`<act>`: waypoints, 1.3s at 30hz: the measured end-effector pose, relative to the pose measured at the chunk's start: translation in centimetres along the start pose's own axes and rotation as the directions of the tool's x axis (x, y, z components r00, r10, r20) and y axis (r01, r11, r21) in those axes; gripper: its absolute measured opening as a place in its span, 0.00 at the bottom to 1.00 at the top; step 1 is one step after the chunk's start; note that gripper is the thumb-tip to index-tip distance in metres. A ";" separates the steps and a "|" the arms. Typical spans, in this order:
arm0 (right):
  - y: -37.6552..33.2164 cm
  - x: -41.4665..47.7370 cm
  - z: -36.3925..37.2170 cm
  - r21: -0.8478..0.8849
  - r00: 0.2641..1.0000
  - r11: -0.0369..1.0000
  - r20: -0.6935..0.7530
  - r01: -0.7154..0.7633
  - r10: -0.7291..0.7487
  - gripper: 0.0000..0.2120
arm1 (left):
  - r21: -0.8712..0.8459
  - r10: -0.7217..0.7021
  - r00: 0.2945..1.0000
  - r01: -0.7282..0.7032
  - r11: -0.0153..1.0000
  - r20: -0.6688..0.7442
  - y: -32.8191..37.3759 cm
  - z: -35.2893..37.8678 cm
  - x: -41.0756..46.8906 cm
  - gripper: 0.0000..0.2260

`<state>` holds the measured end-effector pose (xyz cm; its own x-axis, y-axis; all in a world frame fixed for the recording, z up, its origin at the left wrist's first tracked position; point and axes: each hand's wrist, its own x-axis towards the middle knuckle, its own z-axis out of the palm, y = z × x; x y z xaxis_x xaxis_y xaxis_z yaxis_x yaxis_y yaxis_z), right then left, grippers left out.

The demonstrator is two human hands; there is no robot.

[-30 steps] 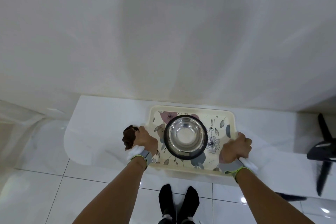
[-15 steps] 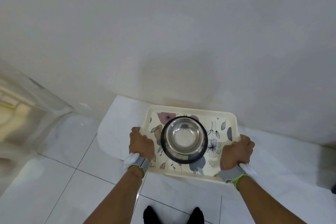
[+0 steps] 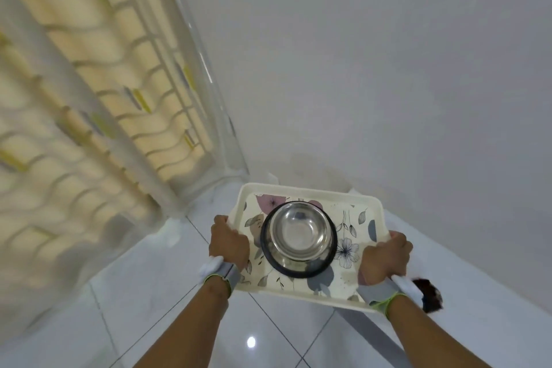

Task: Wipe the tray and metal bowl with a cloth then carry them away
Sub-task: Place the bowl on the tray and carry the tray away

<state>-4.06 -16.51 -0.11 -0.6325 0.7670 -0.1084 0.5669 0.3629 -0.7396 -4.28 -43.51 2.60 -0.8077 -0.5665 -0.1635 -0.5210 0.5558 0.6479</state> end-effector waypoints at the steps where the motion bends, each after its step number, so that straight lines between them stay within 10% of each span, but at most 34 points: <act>1: -1.7 -0.9 1.9 0.012 1.000 1.000 0.012 0.004 -0.004 0.17 | 0.001 -0.011 1.000 0.011 1.000 -0.013 -1.1 -1.3 2.0 0.10; 22: -16.8 3.4 29.2 -0.056 0.994 0.992 0.003 -0.109 0.110 0.16 | 0.186 -0.042 0.997 0.029 0.982 0.065 1.1 0.7 35.9 0.10; 39: -4.9 2.3 50.9 -0.154 0.880 0.887 -0.281 -0.436 0.384 0.10 | 0.352 0.118 0.838 -0.347 0.870 0.533 -8.1 20.0 57.4 0.07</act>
<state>-35.15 -43.48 -30.60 -0.1905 0.9626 -0.1926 0.8597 0.0689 -0.5061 -51.97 -68.37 -26.94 -0.8854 -0.0841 -0.4571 -0.2700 0.8937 0.3584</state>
